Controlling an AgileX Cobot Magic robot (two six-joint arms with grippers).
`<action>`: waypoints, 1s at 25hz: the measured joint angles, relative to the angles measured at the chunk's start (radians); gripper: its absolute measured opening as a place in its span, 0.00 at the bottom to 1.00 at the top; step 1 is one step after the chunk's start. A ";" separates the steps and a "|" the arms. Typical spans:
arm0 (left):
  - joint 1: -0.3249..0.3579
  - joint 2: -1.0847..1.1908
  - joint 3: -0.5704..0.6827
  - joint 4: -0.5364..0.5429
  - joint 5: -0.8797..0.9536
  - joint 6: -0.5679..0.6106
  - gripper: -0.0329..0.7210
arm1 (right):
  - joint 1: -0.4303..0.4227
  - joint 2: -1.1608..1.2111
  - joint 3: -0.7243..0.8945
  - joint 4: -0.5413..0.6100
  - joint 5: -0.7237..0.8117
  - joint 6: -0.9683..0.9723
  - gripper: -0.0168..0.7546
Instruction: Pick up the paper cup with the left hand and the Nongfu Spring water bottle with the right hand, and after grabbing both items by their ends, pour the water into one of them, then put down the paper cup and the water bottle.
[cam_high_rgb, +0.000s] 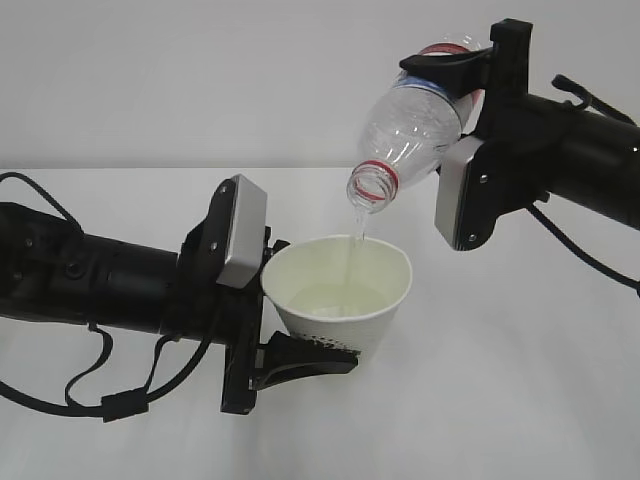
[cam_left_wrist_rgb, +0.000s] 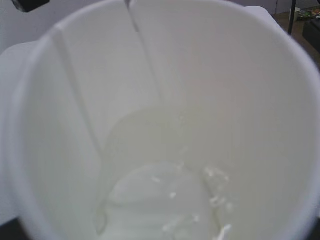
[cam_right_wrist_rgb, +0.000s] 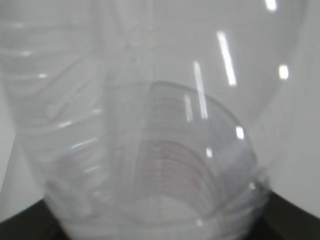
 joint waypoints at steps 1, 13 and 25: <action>0.000 0.000 0.000 0.000 0.000 0.000 0.70 | 0.000 0.000 0.000 0.000 0.000 0.000 0.64; 0.000 0.000 0.000 -0.010 0.001 -0.032 0.70 | 0.000 0.000 0.000 0.000 0.000 -0.011 0.64; 0.000 0.000 0.000 -0.026 0.010 -0.061 0.70 | 0.000 0.000 0.000 0.000 -0.007 -0.019 0.64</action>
